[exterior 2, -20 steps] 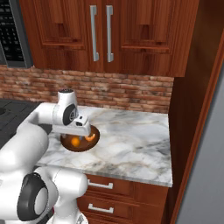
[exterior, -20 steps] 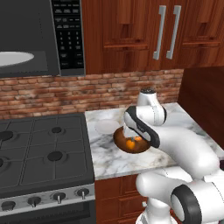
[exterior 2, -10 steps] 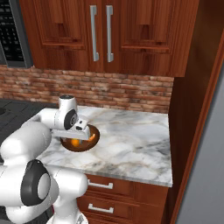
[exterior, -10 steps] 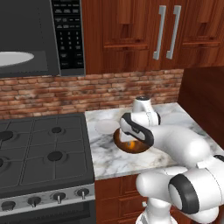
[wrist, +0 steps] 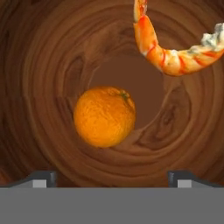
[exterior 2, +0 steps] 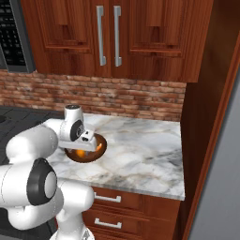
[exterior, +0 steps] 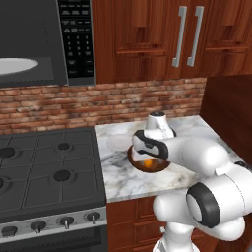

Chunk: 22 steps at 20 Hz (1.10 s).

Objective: Remove the tangerine from the bowl and place it on the small plate. Then place the bowl with only the shrimp in the microwave, close the door, and press the start button to microwave the shrimp.

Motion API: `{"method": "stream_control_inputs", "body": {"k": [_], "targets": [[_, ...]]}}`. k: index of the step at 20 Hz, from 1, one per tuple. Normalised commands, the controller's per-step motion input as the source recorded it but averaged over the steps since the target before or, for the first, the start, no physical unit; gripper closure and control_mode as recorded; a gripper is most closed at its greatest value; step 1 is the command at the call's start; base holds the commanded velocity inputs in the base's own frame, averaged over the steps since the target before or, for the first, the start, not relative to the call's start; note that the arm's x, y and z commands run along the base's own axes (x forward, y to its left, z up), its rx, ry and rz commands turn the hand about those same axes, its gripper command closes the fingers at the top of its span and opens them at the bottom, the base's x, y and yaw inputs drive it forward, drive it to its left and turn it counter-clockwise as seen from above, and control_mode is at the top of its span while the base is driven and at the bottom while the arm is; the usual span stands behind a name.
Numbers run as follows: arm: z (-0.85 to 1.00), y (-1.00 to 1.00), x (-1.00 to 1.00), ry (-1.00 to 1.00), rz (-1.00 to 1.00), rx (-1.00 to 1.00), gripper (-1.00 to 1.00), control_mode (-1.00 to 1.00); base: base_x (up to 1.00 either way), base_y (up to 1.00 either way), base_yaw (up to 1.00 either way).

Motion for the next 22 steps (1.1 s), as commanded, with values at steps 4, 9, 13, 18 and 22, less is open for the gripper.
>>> {"method": "stream_control_inputs", "body": {"k": [4, 9, 13, 18, 22], "targets": [[-0.17, 0.13, 0.1, 0.0, 0.0, 0.0, -1.0, -1.0, 0.0, 0.0, 0.0], [-0.17, 0.08, 0.16, 0.0, 0.0, 0.0, -1.0, -1.0, 0.0, 0.0, 0.0], [-0.09, 0.0, 0.24, 0.0, 0.0, 0.02, -1.0, -1.0, 0.0, 0.0, 0.0], [-0.09, 0.0, 0.21, 0.0, 0.0, 0.02, -1.0, -1.0, 0.0, 0.0, 0.0], [-0.18, 0.0, 0.13, 0.0, 0.0, 0.0, -1.0, -1.0, 0.0, 0.0, 0.0]]}}
